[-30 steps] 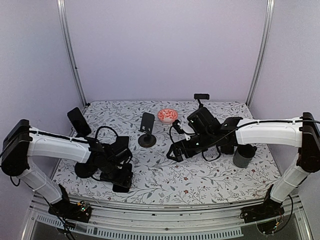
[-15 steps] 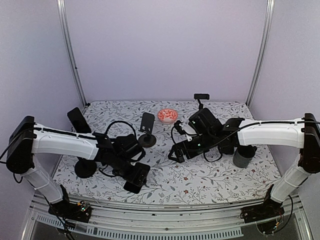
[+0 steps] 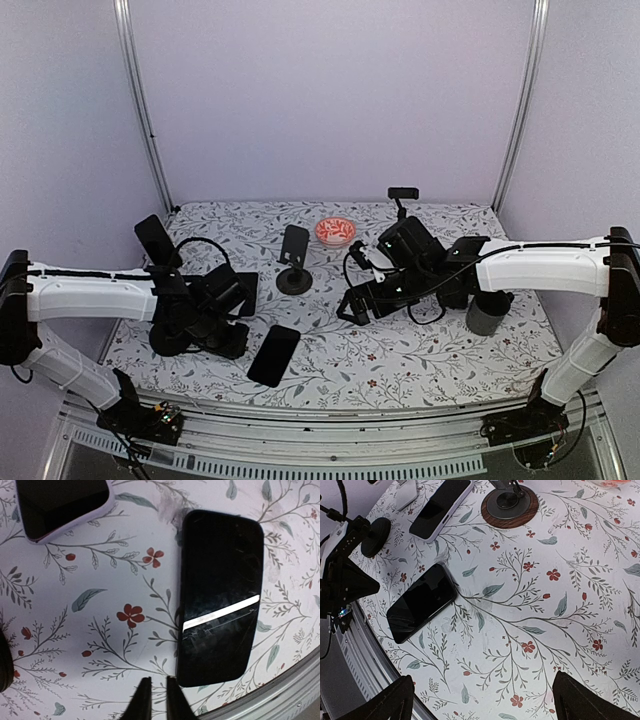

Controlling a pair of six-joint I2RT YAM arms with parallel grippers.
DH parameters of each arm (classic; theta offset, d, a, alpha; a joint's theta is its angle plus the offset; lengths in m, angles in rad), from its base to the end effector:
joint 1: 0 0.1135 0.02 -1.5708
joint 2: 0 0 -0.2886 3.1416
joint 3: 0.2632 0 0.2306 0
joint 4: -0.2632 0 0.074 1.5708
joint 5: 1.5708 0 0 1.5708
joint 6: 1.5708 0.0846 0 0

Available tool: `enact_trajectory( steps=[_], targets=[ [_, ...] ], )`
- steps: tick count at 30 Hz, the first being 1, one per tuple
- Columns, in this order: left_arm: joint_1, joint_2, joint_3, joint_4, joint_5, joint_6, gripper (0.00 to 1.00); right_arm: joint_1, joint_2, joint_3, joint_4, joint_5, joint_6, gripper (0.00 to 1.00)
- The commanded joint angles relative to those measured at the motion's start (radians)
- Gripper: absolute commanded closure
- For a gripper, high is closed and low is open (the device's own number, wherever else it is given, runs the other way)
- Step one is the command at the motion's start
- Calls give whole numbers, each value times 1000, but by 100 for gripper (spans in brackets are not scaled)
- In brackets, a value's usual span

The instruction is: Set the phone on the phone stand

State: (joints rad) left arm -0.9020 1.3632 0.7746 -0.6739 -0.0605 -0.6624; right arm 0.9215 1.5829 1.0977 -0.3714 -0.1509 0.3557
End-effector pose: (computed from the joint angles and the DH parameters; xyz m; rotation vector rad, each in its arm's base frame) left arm 0.1448 -0.1750 0.1712 0.3296 2.8509 -0.2527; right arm 0.2025 0.2878 0.2322 -0.7839 2.4380 0.7247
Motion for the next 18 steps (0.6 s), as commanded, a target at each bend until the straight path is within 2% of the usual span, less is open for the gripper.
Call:
enact_trajectory(
  steps=[1, 10, 18],
  targets=[
    [45, 12, -7, 7, -4, 23, 100, -6, -17, -6, 22, -3, 9, 1],
    [63, 77, -76, 101, 102, 81, 100, -7, -23, 2, 19, 4, -1, 1],
    [29, 153, -54, 175, 176, 125, 100, -6, -26, -4, 15, 1, -1, 1]
  ],
)
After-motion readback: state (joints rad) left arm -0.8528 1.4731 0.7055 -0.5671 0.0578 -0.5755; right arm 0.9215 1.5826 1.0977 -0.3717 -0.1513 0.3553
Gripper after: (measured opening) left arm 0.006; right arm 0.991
